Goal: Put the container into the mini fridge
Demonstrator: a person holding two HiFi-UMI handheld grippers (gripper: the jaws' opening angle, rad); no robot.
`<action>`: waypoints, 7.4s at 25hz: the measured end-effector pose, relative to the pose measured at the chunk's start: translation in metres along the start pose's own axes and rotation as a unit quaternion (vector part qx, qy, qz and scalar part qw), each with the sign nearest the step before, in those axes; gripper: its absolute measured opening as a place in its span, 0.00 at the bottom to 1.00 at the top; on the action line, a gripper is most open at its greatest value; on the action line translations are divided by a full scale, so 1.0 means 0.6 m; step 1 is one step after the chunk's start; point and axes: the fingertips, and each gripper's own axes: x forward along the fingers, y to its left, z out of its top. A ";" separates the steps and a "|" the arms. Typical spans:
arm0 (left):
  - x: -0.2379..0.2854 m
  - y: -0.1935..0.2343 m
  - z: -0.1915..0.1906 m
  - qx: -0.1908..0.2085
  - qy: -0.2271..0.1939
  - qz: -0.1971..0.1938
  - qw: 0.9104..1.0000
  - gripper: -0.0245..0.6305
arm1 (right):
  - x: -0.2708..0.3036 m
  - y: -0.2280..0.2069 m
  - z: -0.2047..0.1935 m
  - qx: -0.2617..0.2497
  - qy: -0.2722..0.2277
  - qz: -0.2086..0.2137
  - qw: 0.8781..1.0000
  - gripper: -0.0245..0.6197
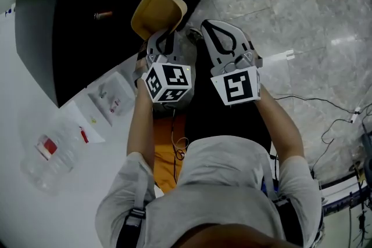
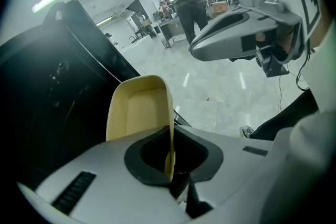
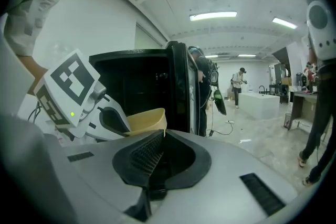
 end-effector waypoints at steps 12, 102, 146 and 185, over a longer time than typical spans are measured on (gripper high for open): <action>0.084 0.000 -0.057 -0.034 0.003 0.003 0.999 0.08 | 0.065 0.025 -0.061 0.009 0.018 0.015 1.000 0.10; 0.293 0.217 -0.168 -0.024 0.047 0.015 0.998 0.27 | 0.262 -0.010 -0.133 0.056 0.061 0.010 0.997 0.10; -0.270 0.185 0.081 -0.343 -0.220 0.206 0.890 0.06 | -0.034 0.087 0.266 -0.050 -0.060 0.044 0.996 0.10; -0.753 0.050 0.081 -0.371 -0.349 0.241 0.826 0.06 | -0.357 0.334 0.498 -0.119 -0.141 0.038 0.982 0.10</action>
